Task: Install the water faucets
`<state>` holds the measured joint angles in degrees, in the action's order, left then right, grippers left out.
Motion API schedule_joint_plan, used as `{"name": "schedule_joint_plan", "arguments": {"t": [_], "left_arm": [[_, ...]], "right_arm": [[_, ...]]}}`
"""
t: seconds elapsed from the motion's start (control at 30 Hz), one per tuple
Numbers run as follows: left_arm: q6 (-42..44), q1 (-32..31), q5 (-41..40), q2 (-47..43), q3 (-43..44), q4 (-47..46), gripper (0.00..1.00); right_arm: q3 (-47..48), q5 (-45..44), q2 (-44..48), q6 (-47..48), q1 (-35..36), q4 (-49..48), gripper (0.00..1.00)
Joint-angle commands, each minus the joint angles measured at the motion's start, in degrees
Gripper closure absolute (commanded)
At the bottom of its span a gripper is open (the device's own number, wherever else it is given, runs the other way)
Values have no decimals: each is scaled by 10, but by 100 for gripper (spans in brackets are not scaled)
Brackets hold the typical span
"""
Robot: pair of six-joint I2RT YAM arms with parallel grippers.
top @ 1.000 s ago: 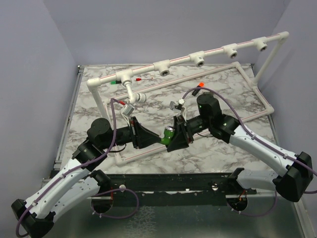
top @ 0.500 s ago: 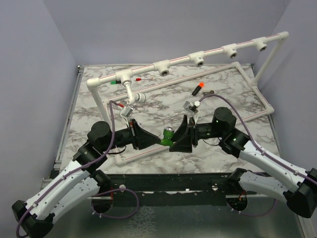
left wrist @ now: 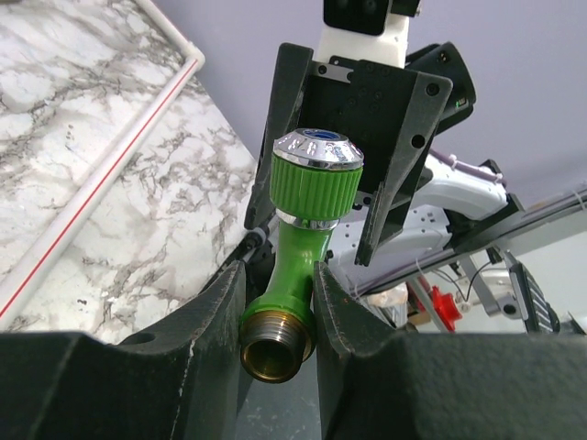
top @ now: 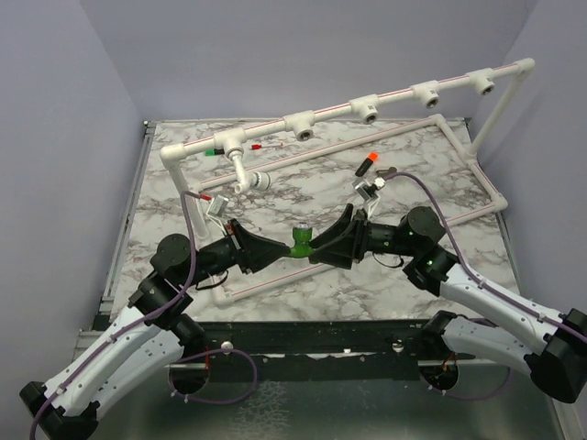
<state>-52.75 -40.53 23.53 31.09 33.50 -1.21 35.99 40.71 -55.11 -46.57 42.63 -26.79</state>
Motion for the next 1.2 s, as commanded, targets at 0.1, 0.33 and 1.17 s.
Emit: {"name": "schedule_joint_plan", "arguments": {"t": [0.1, 0.33, 1.17], "left_arm": [[-29, -2, -58, -14, -13, -50, 100], [-39, -2, -69, -8, -20, -68, 100], [-41, -1, -72, 6, -20, -58, 100]], "right_arm": [[2, -3, -35, -34, -3, -79, 37], [7, -10, -49, -35, 0, -97, 39], [10, -16, -64, -28, 6, -131, 59]]}}
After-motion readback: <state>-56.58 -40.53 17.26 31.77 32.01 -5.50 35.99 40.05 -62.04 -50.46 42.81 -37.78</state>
